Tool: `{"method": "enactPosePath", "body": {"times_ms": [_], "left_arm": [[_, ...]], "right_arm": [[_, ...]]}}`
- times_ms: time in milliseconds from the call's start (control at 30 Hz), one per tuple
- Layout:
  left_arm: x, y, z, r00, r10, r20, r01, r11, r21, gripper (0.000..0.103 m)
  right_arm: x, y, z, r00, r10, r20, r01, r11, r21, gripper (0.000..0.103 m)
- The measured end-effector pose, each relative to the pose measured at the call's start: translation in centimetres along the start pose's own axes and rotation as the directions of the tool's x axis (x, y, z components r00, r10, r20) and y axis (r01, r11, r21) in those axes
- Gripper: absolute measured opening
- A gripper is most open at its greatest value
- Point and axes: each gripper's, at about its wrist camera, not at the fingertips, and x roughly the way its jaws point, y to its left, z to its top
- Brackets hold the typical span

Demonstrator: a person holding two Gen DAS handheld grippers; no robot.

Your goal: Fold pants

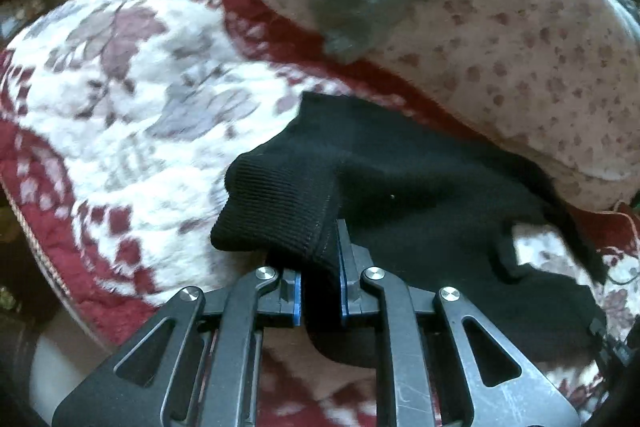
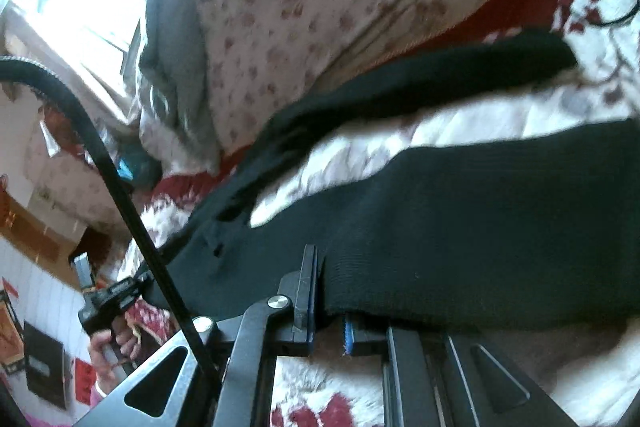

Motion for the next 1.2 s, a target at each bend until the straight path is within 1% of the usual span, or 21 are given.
{"method": "enactPosePath", "body": {"times_ms": [100, 133, 200, 267, 333, 400, 433, 533, 567, 667, 733, 767, 800, 833, 867, 900, 967, 1000, 1067, 1133, 1200], "left_arm": [[1.9, 0.7, -1.2, 0.999, 0.018, -0.044, -0.019, 1.0, -0.02, 0.012], [2.2, 0.5, -1.5, 0.999, 0.026, -0.042, -0.027, 0.999, -0.021, 0.012], [2.0, 0.1, -1.9, 0.999, 0.044, -0.016, -0.044, 0.999, -0.011, 0.013], [2.0, 0.0, -1.9, 0.999, 0.046, -0.016, -0.047, 0.999, -0.024, 0.015], [1.9, 0.3, -1.9, 0.999, 0.041, -0.026, -0.043, 0.998, -0.045, 0.02], [1.7, 0.5, -1.8, 0.999, 0.043, -0.034, -0.044, 0.998, -0.053, 0.032], [1.7, 0.7, -1.7, 0.998, 0.047, -0.037, -0.049, 0.997, -0.053, 0.034], [0.4, 1.2, -1.9, 0.997, 0.064, -0.03, -0.066, 0.996, -0.054, 0.034], [-0.2, 1.3, -2.0, 0.997, 0.072, -0.023, -0.073, 0.996, -0.052, 0.034], [-2.2, 1.3, -2.1, 0.995, 0.094, 0.019, -0.093, 0.995, -0.042, 0.034], [-3.7, 0.7, -2.1, 0.994, 0.098, 0.051, -0.097, 0.995, -0.027, 0.034], [-4.4, 0.3, -2.2, 0.994, 0.091, 0.067, -0.09, 0.996, -0.017, 0.034], [-4.9, -0.1, -2.2, 0.993, 0.085, 0.08, -0.084, 0.996, -0.009, 0.034], [-5.5, -0.8, -2.2, 0.992, 0.077, 0.095, -0.078, 0.997, 0.008, 0.036], [-5.9, -1.5, -2.3, 0.993, 0.063, 0.103, -0.066, 0.998, 0.024, 0.041], [-6.1, -2.1, -2.3, 0.993, 0.047, 0.104, -0.051, 0.998, 0.038, 0.044], [-6.4, -3.6, -2.4, 0.995, 0.01, 0.101, -0.017, 0.997, 0.07, 0.044], [-6.4, -4.4, -2.5, 0.995, -0.003, 0.1, -0.006, 0.996, 0.086, 0.044], [-6.3, -6.0, -2.9, 0.995, -0.028, 0.092, 0.018, 0.994, 0.11, 0.044], [-5.6, -7.5, -3.3, 0.997, -0.049, 0.062, 0.04, 0.991, 0.13, 0.044], [-4.9, -8.7, -3.8, 0.997, -0.072, 0.027, 0.068, 0.988, 0.136, 0.044]], "right_arm": [[1.5, -0.5, -1.4, 0.999, 0.007, -0.044, -0.005, 0.999, 0.042, 0.01], [1.9, -0.8, -1.7, 0.998, 0.005, -0.065, -0.001, 0.998, 0.058, 0.011], [1.6, -1.1, -1.7, 0.998, 0.017, -0.067, -0.013, 0.998, 0.062, 0.014], [0.8, -1.0, -1.2, 0.997, 0.001, -0.071, 0.003, 0.999, 0.049, 0.025], [-0.3, -0.9, -0.8, 0.998, -0.016, -0.067, 0.018, 0.999, 0.032, 0.034], [-1.4, -0.9, -0.6, 0.997, -0.034, -0.068, 0.035, 0.999, 0.015, 0.035], [-2.1, -1.0, -0.5, 0.997, -0.041, -0.069, 0.042, 0.999, 0.009, 0.035], [-4.5, -1.6, -0.1, 0.997, -0.049, -0.066, 0.05, 0.999, 0.019, 0.035], [-5.2, -1.8, 0.0, 0.997, -0.059, -0.06, 0.06, 0.998, 0.019, 0.035], [-8.0, -2.9, 0.9, 0.991, -0.134, -0.007, 0.134, 0.991, 0.013, 0.036], [-9.7, -4.1, 1.6, 0.977, -0.212, 0.035, 0.211, 0.977, 0.02, 0.042], [-10.1, -4.6, 1.9, 0.967, -0.249, 0.05, 0.248, 0.969, 0.022, 0.042], [-10.5, -5.3, 2.3, 0.953, -0.296, 0.069, 0.296, 0.955, 0.022, 0.042], [-10.6, -5.8, 2.6, 0.941, -0.328, 0.08, 0.328, 0.945, 0.021, 0.042], [-10.6, -6.4, 2.9, 0.931, -0.356, 0.081, 0.355, 0.935, 0.021, 0.042], [-10.3, -7.0, 3.3, 0.926, -0.37, 0.075, 0.37, 0.929, 0.023, 0.042], [-9.4, -8.0, 3.8, 0.93, -0.367, 0.037, 0.366, 0.93, 0.018, 0.043], [-8.8, -8.5, 3.9, 0.928, -0.373, 0.016, 0.373, 0.928, 0.015, 0.043], [-8.1, -9.1, 3.9, 0.924, -0.382, 0.001, 0.382, 0.924, 0.019, 0.043], [-7.6, -9.5, 3.8, 0.926, -0.378, 0.002, 0.378, 0.926, 0.014, 0.043], [-7.4, -9.0, 3.5, 0.927, -0.374, 0.033, 0.375, 0.927, -0.032, 0.032]]}}
